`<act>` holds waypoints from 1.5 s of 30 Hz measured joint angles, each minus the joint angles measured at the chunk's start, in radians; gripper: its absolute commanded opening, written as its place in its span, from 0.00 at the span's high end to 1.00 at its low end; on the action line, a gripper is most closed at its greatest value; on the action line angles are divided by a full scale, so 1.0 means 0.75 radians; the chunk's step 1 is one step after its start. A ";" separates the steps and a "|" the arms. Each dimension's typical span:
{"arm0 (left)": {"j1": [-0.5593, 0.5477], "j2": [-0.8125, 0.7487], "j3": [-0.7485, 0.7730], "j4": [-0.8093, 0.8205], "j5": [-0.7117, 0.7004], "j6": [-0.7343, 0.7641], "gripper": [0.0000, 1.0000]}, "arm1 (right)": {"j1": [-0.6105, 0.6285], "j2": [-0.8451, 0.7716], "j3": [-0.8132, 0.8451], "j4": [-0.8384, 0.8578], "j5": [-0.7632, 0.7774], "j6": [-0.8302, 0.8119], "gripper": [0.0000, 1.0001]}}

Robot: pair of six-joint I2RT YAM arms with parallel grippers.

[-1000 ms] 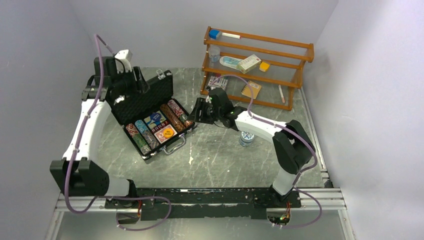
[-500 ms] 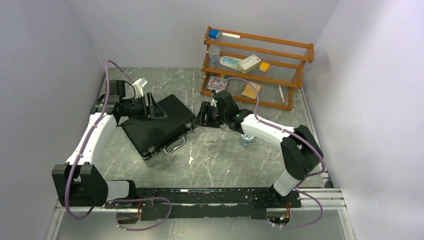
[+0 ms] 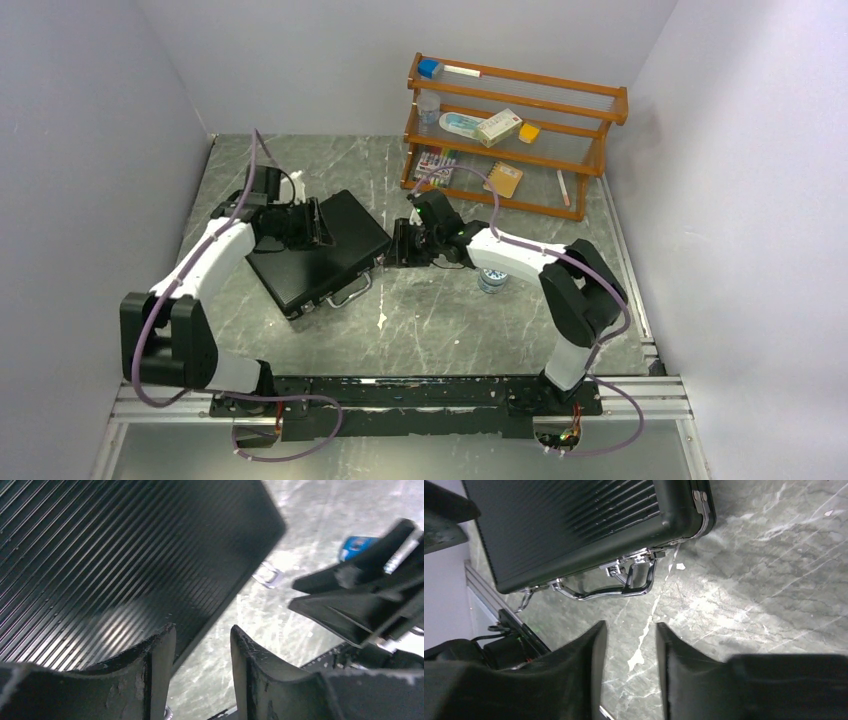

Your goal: Pack up texas hold em set

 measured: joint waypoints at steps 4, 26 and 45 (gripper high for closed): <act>-0.043 0.107 -0.024 -0.006 -0.159 -0.005 0.57 | 0.015 0.050 0.028 -0.016 0.003 -0.002 0.68; -0.148 0.217 -0.005 -0.018 -0.376 0.014 0.76 | 0.015 0.163 0.136 -0.070 0.080 0.051 0.87; -0.156 0.196 -0.003 -0.030 -0.406 0.010 0.72 | 0.021 0.352 0.259 -0.083 0.107 0.026 0.93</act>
